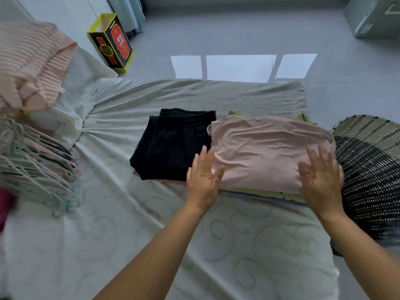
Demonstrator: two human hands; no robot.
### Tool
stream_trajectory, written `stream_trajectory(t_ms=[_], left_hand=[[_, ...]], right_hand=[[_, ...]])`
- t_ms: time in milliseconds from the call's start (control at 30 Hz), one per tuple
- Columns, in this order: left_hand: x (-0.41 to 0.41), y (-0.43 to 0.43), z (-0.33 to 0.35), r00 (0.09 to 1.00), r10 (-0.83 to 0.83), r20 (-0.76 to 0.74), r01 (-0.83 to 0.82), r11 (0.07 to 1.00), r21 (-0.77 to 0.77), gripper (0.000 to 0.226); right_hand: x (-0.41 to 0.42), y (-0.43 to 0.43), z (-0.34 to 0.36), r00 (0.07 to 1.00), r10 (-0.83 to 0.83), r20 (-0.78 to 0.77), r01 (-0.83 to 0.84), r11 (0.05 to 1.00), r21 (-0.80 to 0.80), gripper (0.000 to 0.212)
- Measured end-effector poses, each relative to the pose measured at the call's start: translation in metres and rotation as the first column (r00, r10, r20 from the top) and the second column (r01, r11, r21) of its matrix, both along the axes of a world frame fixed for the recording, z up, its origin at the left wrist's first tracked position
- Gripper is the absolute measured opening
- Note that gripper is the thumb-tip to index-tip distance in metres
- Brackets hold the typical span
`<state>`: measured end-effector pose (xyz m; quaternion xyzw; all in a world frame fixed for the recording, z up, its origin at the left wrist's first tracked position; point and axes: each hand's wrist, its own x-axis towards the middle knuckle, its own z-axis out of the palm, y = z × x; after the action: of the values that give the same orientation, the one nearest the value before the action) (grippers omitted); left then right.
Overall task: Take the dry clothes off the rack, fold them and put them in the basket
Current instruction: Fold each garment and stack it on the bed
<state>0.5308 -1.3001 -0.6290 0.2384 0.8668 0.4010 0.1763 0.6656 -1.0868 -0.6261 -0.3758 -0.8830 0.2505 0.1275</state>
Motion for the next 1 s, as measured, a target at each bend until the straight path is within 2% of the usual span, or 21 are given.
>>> stream_trajectory(t_ms=[67, 133, 233, 300, 333, 400, 467, 533, 567, 600, 667, 700, 767, 833, 900, 1000], left_hand=[[0.016, -0.056, 0.001, 0.992, 0.056, 0.115, -0.065, 0.995, 0.078, 0.052], [0.031, -0.118, -0.002, 0.967, 0.104, 0.231, -0.111, 0.994, 0.016, 0.056], [0.043, -0.219, -0.013, 0.913, 0.239, 0.33, -0.211, 0.97, -0.118, 0.055], [0.045, -0.284, -0.015, 0.888, 0.304, 0.346, -0.256, 0.95, -0.177, 0.047], [0.042, -0.316, -0.015, 0.881, 0.32, 0.349, -0.263, 0.944, -0.202, 0.044], [0.032, -0.376, -0.01, 0.876, 0.331, 0.35, -0.262, 0.937, -0.231, 0.03], [0.014, -0.435, 0.0, 0.888, 0.34, 0.309, -0.284, 0.935, -0.212, 0.022], [-0.015, -0.496, 0.01, 0.906, 0.358, 0.227, -0.313, 0.926, -0.212, 0.047], [-0.032, -0.524, 0.01, 0.918, 0.376, 0.124, -0.338, 0.907, -0.251, 0.059], [-0.051, -0.553, 0.009, 0.919, 0.393, -0.029, -0.385, 0.88, -0.279, 0.063], [-0.092, -0.605, 0.007, 0.851, 0.398, -0.342, -0.512, 0.773, -0.375, 0.058], [-0.11, -0.626, 0.007, 0.819, 0.425, -0.386, -0.568, 0.698, -0.437, 0.059], [-0.141, -0.659, 0.006, 0.762, 0.542, -0.354, -0.639, 0.542, -0.546, 0.07], [-0.164, -0.683, 0.0, 0.721, 0.652, -0.234, -0.632, 0.48, -0.609, 0.082], [-0.179, -0.694, -0.006, 0.733, 0.672, -0.107, -0.573, 0.526, -0.628, 0.078], [-0.185, -0.693, -0.009, 0.765, 0.643, -0.031, -0.558, 0.639, -0.53, 0.046]], right_hand=[[0.003, -0.038, 0.001, 0.994, 0.03, -0.109, -0.033, 0.999, -0.023, 0.08], [0.004, -0.088, 0.0, 0.981, 0.064, -0.182, -0.083, 0.992, -0.097, 0.081], [0.003, -0.177, -0.002, 0.967, 0.105, -0.232, -0.179, 0.929, -0.325, 0.074], [0.003, -0.242, -0.011, 0.972, 0.107, -0.208, -0.197, 0.853, -0.482, 0.071], [0.001, -0.275, -0.019, 0.981, 0.092, -0.173, -0.175, 0.806, -0.566, 0.061], [-0.007, -0.343, -0.03, 0.995, 0.03, -0.095, -0.091, 0.671, -0.736, 0.025], [-0.017, -0.407, -0.044, 0.998, -0.042, -0.043, -0.014, 0.538, -0.843, 0.023], [-0.036, -0.467, -0.051, 0.997, -0.075, 0.034, 0.064, 0.448, -0.892, 0.023], [-0.045, -0.492, -0.053, 0.996, -0.059, 0.073, 0.091, 0.408, -0.908, 0.024], [-0.055, -0.518, -0.054, 0.994, -0.046, 0.099, 0.109, 0.366, -0.924, 0.026], [-0.075, -0.563, -0.057, 0.988, -0.063, 0.141, 0.154, 0.299, -0.942, 0.025], [-0.083, -0.581, -0.057, 0.988, -0.053, 0.147, 0.157, 0.282, -0.947, 0.025], [-0.099, -0.61, -0.053, 0.989, -0.039, 0.143, 0.149, 0.259, -0.954, 0.026], [-0.113, -0.625, -0.045, 0.99, -0.032, 0.139, 0.143, 0.26, -0.955, 0.027], [-0.125, -0.632, -0.037, 0.989, -0.032, 0.145, 0.148, 0.275, -0.95, 0.028], [-0.135, -0.636, -0.03, 0.99, -0.042, 0.136, 0.143, 0.299, -0.943, 0.029]])
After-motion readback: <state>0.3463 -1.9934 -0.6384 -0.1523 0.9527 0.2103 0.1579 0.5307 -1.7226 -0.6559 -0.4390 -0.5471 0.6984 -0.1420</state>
